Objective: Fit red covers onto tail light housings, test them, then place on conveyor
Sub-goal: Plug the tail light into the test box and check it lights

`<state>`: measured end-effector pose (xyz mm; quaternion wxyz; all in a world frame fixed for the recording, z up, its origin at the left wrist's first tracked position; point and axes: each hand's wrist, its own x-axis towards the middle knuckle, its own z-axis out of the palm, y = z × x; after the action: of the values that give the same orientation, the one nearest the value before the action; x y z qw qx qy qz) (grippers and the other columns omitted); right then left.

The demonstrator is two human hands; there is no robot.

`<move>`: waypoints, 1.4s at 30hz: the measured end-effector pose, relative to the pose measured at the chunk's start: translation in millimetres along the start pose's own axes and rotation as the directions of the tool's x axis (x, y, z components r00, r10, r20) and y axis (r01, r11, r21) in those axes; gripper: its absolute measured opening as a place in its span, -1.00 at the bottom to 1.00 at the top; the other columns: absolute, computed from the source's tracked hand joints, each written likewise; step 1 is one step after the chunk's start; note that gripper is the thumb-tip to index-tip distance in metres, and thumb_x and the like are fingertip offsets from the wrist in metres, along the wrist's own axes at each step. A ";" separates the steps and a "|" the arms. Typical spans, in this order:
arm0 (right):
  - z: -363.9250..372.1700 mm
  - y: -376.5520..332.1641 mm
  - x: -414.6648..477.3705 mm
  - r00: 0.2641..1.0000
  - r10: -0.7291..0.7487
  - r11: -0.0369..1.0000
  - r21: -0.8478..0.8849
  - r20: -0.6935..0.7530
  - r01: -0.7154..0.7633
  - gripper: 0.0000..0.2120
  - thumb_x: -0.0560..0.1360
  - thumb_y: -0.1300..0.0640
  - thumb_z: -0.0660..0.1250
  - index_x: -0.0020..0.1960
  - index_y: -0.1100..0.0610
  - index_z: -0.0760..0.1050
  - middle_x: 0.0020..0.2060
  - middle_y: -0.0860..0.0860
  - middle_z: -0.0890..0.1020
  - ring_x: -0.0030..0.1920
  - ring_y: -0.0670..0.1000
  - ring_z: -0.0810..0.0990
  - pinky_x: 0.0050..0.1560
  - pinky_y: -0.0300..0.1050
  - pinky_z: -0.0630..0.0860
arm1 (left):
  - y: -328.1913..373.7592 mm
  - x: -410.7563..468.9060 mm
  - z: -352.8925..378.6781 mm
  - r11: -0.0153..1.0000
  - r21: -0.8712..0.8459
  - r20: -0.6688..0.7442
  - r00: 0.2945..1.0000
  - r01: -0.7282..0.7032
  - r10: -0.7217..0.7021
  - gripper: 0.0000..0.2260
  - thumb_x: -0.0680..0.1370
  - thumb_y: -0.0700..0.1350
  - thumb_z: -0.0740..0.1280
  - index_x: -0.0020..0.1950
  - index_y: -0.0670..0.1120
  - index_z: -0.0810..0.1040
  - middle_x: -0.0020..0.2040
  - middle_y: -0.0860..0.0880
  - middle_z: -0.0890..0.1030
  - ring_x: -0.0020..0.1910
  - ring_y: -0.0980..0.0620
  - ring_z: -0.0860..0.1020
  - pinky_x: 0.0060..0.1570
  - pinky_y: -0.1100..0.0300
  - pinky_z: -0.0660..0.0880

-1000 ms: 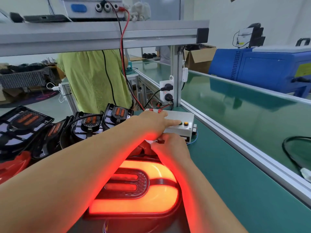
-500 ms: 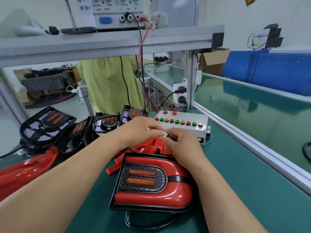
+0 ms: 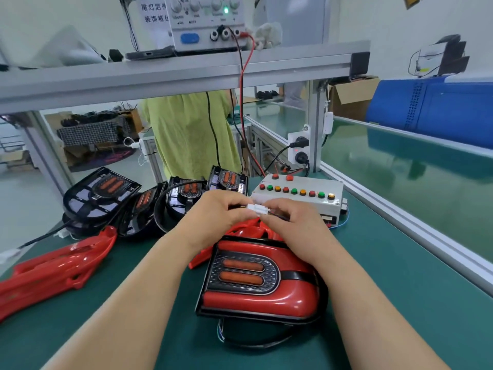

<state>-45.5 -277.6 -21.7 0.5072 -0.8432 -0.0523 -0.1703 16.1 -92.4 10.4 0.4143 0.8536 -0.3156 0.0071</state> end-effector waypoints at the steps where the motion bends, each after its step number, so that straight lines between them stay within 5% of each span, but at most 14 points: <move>1: 0.0 -0.6 -0.4 1.000 -0.004 1.000 -0.006 0.015 0.004 -0.77 0.54 0.08 0.41 0.19 -0.02 0.63 -0.14 -0.09 0.68 -0.16 -0.20 0.60 -0.15 -0.46 0.43 | -2.6 -2.8 0.9 1.000 -0.015 -0.011 1.000 0.005 -0.005 -0.92 0.47 0.07 0.45 -0.06 0.22 0.69 -0.14 0.07 0.72 -0.13 0.10 0.66 -0.06 0.22 0.56; 4: -0.1 -0.7 -0.7 0.997 -0.027 0.999 -0.041 0.066 0.030 -0.78 0.55 0.03 0.40 0.18 -0.04 0.65 -0.11 -0.10 0.69 -0.10 -0.19 0.60 -0.11 -0.45 0.42 | -7.8 -10.6 3.4 0.997 -0.069 -0.025 0.999 0.022 -0.023 -0.88 0.45 0.12 0.44 -0.05 0.19 0.71 -0.13 0.01 0.72 -0.08 -0.03 0.67 0.02 -0.01 0.59; 8: -2.0 0.4 -0.1 0.993 -0.037 0.994 -0.101 0.109 0.048 -0.73 0.55 -0.01 0.38 0.24 -0.04 0.63 0.02 -0.14 0.69 0.03 -0.23 0.58 0.04 -0.43 0.43 | -12.8 -13.4 5.3 0.997 -0.075 -0.034 0.999 0.029 -0.032 -0.92 0.47 0.09 0.44 -0.07 0.21 0.71 -0.17 0.07 0.71 -0.17 0.16 0.64 -0.08 0.19 0.54; 13: -5.0 2.9 -0.9 0.995 -0.011 0.998 -0.060 0.097 0.017 -0.76 0.53 -0.02 0.41 0.19 -0.06 0.65 -0.08 -0.15 0.70 -0.07 -0.25 0.61 -0.10 -0.46 0.44 | -10.8 -12.4 7.9 0.996 -0.080 -0.031 0.998 0.043 -0.046 -0.95 0.51 0.00 0.45 -0.10 0.14 0.71 -0.20 -0.04 0.68 -0.26 0.11 0.56 -0.17 0.24 0.46; 18: -5.5 4.3 -1.5 0.996 -0.004 0.999 -0.044 0.087 0.008 -0.81 0.51 0.03 0.44 0.12 -0.09 0.66 -0.14 -0.07 0.72 -0.11 -0.13 0.64 -0.06 -0.22 0.54 | -8.6 -13.2 9.6 0.994 -0.102 -0.025 0.999 0.044 -0.047 -0.90 0.51 -0.05 0.44 -0.19 0.10 0.71 -0.32 0.07 0.64 -0.36 0.25 0.49 -0.30 0.46 0.36; 26: -6.4 4.5 -2.7 0.996 0.011 0.999 -0.032 0.092 -0.008 -0.83 0.50 0.03 0.43 0.08 -0.11 0.67 -0.15 -0.10 0.71 -0.13 -0.15 0.64 -0.12 -0.30 0.54 | -3.5 -16.9 11.7 0.986 -0.147 -0.028 0.996 0.082 -0.087 -0.90 0.52 -0.08 0.44 -0.17 0.07 0.72 -0.29 0.04 0.67 -0.29 0.20 0.56 -0.17 0.26 0.47; 30: -17.2 10.3 -1.4 0.993 0.062 0.997 0.061 -0.101 -0.056 -0.84 0.46 0.12 0.44 0.03 -0.03 0.69 -0.18 -0.12 0.70 -0.19 -0.15 0.63 -0.10 -0.25 0.55 | -14.7 -22.6 -7.4 0.973 -0.202 -0.219 0.964 0.109 -0.153 -0.86 0.52 -0.11 0.44 -0.17 0.12 0.71 -0.28 0.03 0.70 -0.31 0.21 0.58 -0.24 0.31 0.49; 32: -16.8 10.3 -1.3 0.993 0.055 0.997 0.066 -0.101 -0.048 -0.87 0.45 0.13 0.46 -0.01 0.00 0.68 -0.23 -0.11 0.69 -0.22 -0.12 0.62 -0.08 -0.23 0.56 | -19.8 -28.5 -16.2 0.968 -0.227 -0.205 0.966 0.107 -0.155 -0.80 0.53 -0.14 0.43 -0.16 0.17 0.71 -0.26 0.01 0.71 -0.27 0.16 0.61 -0.22 0.32 0.53; 37: -11.8 13.8 0.9 0.991 0.106 0.990 -0.083 -0.084 -0.113 -0.94 0.50 0.07 0.40 -0.11 -0.09 0.60 -0.19 -0.12 0.65 -0.14 -0.10 0.60 -0.12 -0.25 0.51 | -19.9 -32.1 -14.6 0.989 -0.041 -0.135 0.980 0.144 -0.148 -0.90 0.53 0.02 0.42 -0.12 0.24 0.67 -0.26 0.16 0.67 -0.34 0.24 0.58 -0.34 0.42 0.42; 40: -12.9 17.2 2.2 0.975 0.213 0.951 -0.241 0.061 -0.192 -0.87 0.55 -0.02 0.35 0.06 -0.06 0.60 -0.13 -0.12 0.61 -0.08 -0.10 0.56 -0.11 -0.25 0.43 | -21.1 -39.2 -13.2 0.980 0.079 -0.179 0.970 0.182 -0.165 -0.93 0.53 0.08 0.40 -0.11 0.27 0.64 -0.09 0.11 0.63 -0.13 0.16 0.57 -0.26 0.44 0.43; 42: -11.3 16.4 1.7 0.957 0.261 0.943 -0.248 0.126 -0.224 -0.82 0.57 -0.07 0.32 0.11 -0.07 0.60 -0.07 -0.09 0.64 -0.01 -0.06 0.59 -0.03 -0.19 0.46 | -18.4 -48.1 -8.5 0.973 0.162 -0.204 0.971 0.162 -0.128 -0.83 0.57 0.01 0.37 0.10 0.27 0.60 0.07 0.17 0.57 0.05 0.23 0.51 -0.04 0.50 0.34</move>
<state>-42.3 -295.5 -30.1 0.4172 -0.9071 0.0326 -0.0445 -10.3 -52.3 -10.1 0.3645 0.9033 -0.2089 0.0872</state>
